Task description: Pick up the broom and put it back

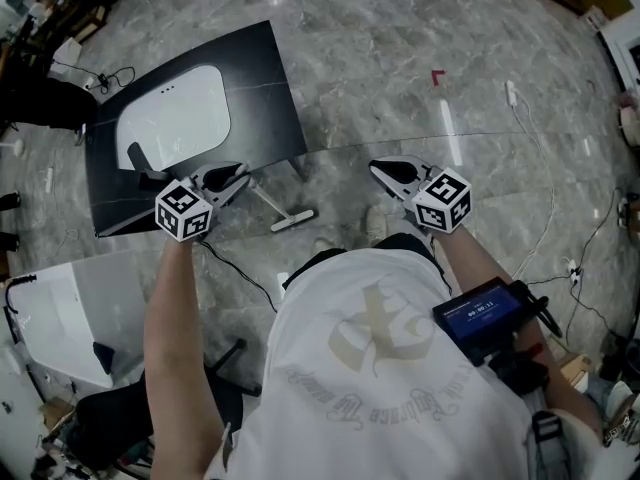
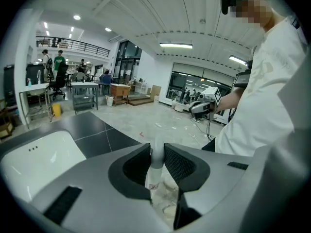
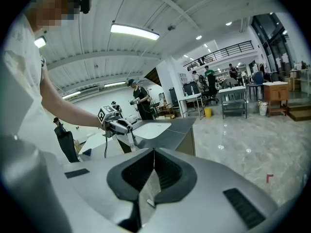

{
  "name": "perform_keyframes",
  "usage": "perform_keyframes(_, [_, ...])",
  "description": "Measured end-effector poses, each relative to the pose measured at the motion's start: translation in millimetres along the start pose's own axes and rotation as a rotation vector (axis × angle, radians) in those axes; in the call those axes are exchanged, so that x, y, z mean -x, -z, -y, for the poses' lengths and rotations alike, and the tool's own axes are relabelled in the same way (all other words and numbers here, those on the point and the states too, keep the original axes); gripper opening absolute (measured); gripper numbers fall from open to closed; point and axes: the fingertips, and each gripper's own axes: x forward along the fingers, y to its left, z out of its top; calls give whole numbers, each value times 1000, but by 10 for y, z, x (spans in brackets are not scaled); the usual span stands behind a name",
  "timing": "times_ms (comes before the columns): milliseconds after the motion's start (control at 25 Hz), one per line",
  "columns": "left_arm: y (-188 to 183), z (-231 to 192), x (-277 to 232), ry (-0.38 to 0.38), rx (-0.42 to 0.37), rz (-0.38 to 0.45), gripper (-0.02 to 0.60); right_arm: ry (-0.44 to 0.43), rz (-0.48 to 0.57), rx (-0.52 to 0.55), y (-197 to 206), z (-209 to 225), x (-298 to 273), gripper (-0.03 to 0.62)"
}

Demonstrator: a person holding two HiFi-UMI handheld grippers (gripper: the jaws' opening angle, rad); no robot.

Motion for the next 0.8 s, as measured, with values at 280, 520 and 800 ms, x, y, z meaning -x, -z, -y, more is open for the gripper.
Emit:
perform_keyframes(280, [-33,-246,-79,-45,10,2,95,19,0,-8,-16,69,27,18])
perform_keyframes(520, [-94,-423,-109,-101,11,16,95,33,1,-11,-40,142,29,18])
perform_keyframes(800, [-38,-464,-136,-133,9,7,107,40,7,-13,-28,163,24,18])
